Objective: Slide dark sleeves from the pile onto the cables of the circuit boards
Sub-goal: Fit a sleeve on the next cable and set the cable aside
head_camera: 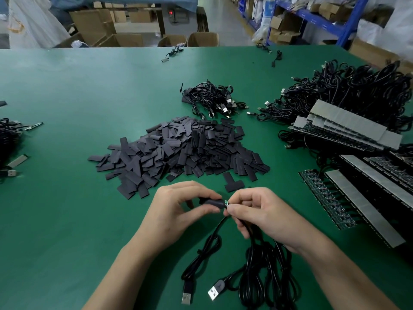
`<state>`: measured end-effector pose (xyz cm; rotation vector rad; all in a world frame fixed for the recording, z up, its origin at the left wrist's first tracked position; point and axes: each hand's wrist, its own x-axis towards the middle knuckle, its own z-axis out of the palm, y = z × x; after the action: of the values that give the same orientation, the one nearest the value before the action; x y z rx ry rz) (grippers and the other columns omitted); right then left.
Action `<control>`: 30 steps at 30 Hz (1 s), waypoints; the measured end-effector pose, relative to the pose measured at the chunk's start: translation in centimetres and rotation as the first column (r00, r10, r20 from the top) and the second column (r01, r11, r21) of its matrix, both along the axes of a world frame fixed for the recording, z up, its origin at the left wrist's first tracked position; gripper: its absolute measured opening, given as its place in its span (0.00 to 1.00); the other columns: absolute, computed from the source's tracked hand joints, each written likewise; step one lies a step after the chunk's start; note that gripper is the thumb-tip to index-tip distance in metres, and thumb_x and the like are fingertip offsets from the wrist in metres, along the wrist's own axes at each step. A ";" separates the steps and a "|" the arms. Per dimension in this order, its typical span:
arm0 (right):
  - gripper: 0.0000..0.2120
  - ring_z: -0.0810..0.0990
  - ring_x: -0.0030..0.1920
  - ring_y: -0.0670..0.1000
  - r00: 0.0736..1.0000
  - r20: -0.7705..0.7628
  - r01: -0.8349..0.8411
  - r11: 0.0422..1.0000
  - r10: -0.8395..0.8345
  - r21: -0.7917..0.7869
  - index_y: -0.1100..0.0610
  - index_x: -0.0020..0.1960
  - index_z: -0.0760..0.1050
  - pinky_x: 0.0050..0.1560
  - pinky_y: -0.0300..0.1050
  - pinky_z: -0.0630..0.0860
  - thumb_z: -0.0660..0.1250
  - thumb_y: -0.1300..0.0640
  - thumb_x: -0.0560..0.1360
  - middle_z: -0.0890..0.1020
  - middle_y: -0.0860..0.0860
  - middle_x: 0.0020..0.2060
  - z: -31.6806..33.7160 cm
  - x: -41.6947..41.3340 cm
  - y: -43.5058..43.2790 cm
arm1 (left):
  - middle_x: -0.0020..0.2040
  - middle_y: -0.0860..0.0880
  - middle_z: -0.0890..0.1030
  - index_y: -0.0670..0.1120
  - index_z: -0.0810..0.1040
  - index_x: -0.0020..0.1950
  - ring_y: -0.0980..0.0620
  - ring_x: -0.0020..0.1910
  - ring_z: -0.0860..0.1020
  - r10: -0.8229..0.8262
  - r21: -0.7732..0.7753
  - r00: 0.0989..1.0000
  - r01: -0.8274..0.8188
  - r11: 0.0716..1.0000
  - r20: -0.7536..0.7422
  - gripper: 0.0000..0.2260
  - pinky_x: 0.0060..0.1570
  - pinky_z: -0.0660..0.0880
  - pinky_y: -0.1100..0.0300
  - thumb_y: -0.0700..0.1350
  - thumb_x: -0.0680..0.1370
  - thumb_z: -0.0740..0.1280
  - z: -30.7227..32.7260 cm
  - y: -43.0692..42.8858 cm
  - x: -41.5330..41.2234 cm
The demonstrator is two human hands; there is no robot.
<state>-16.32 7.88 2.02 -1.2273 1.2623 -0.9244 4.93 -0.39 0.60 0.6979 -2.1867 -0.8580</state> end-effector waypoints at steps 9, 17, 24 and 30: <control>0.07 0.75 0.29 0.47 1.000 -0.004 -0.010 1.000 0.010 -0.005 0.55 0.44 0.83 0.40 0.38 0.74 0.70 0.58 0.80 0.78 0.49 0.30 -0.1 0.0 0.0 | 0.49 0.60 0.85 0.52 0.87 0.53 0.55 0.50 0.84 -0.007 -0.029 1.000 0.007 1.000 -0.004 0.08 0.45 0.79 0.53 0.52 0.76 0.76 -0.1 0.2 -0.2; 0.11 0.81 0.32 0.51 1.000 0.011 0.012 1.000 -0.012 0.008 0.52 0.43 0.83 0.39 0.39 0.76 0.68 0.58 0.83 0.82 0.53 0.32 0.4 0.0 0.1 | 0.51 0.59 0.84 0.52 0.87 0.55 0.54 0.53 0.83 0.074 -0.060 0.995 -0.078 0.995 -0.062 0.10 0.45 0.79 0.52 0.51 0.74 0.77 -0.2 0.0 -0.1; 0.08 0.81 0.32 0.49 0.992 0.104 0.073 0.995 -0.066 -0.062 0.51 0.44 0.83 0.37 0.33 0.74 0.67 0.54 0.80 0.81 0.51 0.33 0.1 0.6 0.0 | 0.49 0.58 0.85 0.52 0.85 0.59 0.53 0.45 0.83 0.278 -0.020 0.938 -0.288 0.957 -0.207 0.18 0.42 0.78 0.59 0.52 0.70 0.79 -0.3 0.6 -0.8; 0.08 0.82 0.34 0.50 0.984 0.153 0.101 0.993 -0.092 -0.054 0.52 0.45 0.83 0.38 0.36 0.77 0.67 0.56 0.80 0.82 0.52 0.34 -0.2 0.9 0.0 | 0.47 0.59 0.86 0.55 0.86 0.57 0.52 0.42 0.82 0.311 0.034 0.924 -0.312 0.950 -0.222 0.14 0.42 0.78 0.58 0.51 0.72 0.76 -0.1 0.9 -1.1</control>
<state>-15.45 7.86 1.85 -1.1293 1.1894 -1.1128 3.82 0.52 0.46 0.8747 -1.8127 -0.7292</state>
